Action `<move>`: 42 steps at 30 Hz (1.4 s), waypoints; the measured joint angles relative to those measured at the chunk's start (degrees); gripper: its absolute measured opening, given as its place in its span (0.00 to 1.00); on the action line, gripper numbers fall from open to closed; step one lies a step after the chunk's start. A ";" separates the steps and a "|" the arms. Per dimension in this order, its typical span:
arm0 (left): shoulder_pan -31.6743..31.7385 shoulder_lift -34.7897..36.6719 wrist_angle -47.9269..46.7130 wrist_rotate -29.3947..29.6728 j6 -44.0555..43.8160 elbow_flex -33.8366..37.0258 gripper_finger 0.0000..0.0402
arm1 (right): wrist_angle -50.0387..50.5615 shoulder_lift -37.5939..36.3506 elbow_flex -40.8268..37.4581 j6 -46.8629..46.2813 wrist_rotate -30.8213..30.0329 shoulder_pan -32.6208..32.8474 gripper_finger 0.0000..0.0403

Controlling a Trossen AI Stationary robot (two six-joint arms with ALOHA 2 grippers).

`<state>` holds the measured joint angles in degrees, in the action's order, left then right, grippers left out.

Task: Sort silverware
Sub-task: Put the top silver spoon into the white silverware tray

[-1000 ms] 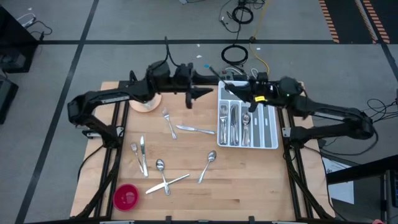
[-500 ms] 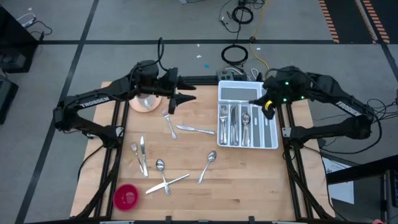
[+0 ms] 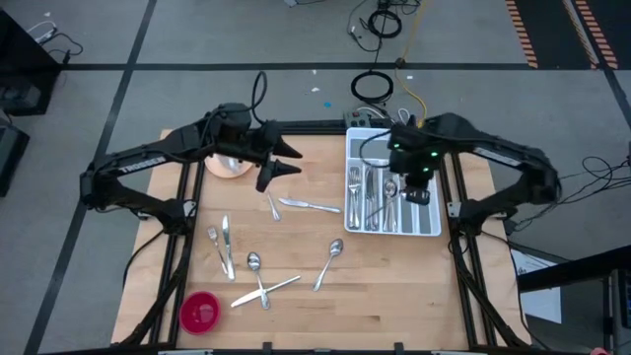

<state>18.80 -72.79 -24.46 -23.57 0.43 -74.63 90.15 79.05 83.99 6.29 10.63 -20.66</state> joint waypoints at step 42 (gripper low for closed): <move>-0.95 1.06 -6.65 -0.22 -1.57 -0.04 0.51 | -0.16 20.26 -5.18 39.83 -5.10 -12.83 0.00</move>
<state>17.85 -71.72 -31.11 -23.79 -1.15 -74.67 90.00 99.31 78.80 46.11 5.53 -33.50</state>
